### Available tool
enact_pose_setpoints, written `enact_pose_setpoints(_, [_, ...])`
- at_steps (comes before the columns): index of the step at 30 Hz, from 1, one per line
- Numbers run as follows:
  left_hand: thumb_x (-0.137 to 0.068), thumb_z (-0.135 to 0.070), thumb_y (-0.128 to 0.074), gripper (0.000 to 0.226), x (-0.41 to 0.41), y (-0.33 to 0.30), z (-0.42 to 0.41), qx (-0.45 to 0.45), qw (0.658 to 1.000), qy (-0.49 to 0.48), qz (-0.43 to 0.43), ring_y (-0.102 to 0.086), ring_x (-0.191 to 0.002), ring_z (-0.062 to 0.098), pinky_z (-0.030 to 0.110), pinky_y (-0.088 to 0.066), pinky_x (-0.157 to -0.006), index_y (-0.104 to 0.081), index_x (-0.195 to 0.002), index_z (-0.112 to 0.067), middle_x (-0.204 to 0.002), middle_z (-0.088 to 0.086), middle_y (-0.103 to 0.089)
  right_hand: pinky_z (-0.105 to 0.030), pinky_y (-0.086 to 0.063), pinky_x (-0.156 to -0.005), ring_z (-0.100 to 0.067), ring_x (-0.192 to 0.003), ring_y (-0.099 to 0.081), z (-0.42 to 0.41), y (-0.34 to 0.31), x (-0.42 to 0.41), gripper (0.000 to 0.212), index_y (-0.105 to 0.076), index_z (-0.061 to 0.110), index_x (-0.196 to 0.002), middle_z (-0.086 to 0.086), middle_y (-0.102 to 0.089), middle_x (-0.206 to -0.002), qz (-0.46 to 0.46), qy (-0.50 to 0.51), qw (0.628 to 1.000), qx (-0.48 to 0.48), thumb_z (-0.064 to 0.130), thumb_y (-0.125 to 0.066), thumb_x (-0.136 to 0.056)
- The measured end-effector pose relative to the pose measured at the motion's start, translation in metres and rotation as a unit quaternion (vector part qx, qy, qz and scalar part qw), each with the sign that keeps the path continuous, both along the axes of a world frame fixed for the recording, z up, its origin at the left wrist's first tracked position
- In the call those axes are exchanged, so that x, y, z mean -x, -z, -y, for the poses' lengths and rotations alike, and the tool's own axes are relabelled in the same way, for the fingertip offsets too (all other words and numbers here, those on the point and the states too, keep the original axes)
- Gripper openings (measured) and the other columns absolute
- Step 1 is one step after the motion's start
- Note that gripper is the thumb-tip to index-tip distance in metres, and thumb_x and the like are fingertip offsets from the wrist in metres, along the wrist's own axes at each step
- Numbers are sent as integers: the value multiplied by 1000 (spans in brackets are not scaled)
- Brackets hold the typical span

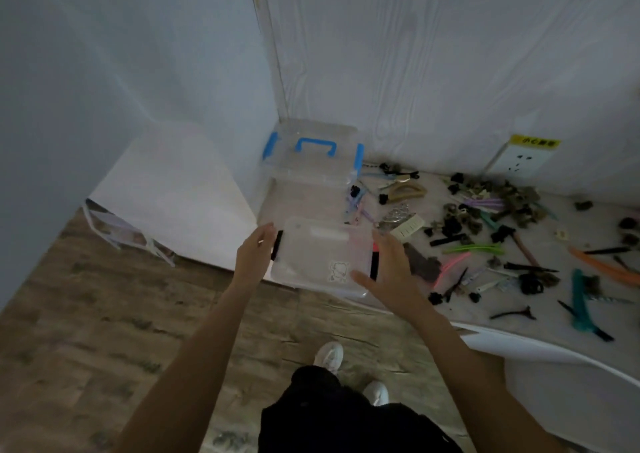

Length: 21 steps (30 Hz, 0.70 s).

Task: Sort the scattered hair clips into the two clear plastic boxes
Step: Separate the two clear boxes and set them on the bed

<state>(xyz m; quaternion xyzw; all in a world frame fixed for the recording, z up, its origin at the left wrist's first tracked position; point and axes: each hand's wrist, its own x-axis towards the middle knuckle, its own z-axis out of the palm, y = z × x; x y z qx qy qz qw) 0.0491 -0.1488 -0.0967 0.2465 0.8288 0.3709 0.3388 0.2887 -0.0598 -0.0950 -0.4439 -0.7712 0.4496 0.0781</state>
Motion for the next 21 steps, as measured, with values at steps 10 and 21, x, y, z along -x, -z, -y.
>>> enact_pose_setpoints(10, [-98,-29,-42,23,10,-3,-7,43,991,102,75,-61,-91,36,46,-49,-84,-57,-86,-17,-90,13,-61,-54,-1,-114,-31,-142,18,-27,-9,32,113,0,42,-144,-10,17,-155,198,-233,943,-132,68,-70,-59])
enact_pose_setpoints(21, [-98,-16,-33,24,36,-13,-10,19,996,14,-80,-52,-76,30,36,-36,-63,-44,-79,-7,-77,17,-55,-54,-18,-110,-33,-140,-3,-31,-33,28,92,-25,43,-132,-6,-8,-151,24,-67,978,-195,68,-64,-52])
